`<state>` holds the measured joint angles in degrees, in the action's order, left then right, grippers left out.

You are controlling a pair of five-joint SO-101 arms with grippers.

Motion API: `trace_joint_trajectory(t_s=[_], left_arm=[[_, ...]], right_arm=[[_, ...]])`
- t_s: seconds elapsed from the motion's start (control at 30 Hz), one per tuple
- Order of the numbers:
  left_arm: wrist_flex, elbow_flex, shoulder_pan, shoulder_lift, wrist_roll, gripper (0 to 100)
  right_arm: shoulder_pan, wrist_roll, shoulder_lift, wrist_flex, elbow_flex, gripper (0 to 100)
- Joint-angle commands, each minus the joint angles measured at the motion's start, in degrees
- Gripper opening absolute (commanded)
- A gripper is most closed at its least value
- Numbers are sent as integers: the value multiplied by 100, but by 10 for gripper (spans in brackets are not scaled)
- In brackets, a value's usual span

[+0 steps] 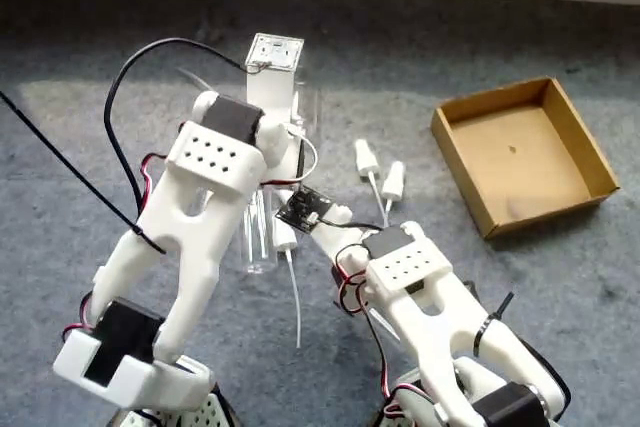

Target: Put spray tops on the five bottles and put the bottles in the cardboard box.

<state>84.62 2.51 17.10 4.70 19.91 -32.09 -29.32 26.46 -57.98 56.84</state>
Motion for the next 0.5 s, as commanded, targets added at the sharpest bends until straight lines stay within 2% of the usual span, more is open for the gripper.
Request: trace_joint_trajectory(t_s=[0.0, 0.13, 0.23, 0.33, 0.47], left_arm=[[246, -708, 92, -541, 738, 9], [624, -1376, 101, -1253, 809, 95], [1143, -2009, 251, -1710, 1204, 171], [1495, -2651, 303, -2088, 1451, 185], [1530, -2949, 286, -2484, 1468, 181]], right_arm=[[-22, -35, 198, 259, 66, 122], [-22, -35, 198, 259, 75, 122], [-22, -35, 198, 259, 92, 122], [-22, -26, 198, 259, 101, 122], [-22, -26, 198, 259, 101, 122]])
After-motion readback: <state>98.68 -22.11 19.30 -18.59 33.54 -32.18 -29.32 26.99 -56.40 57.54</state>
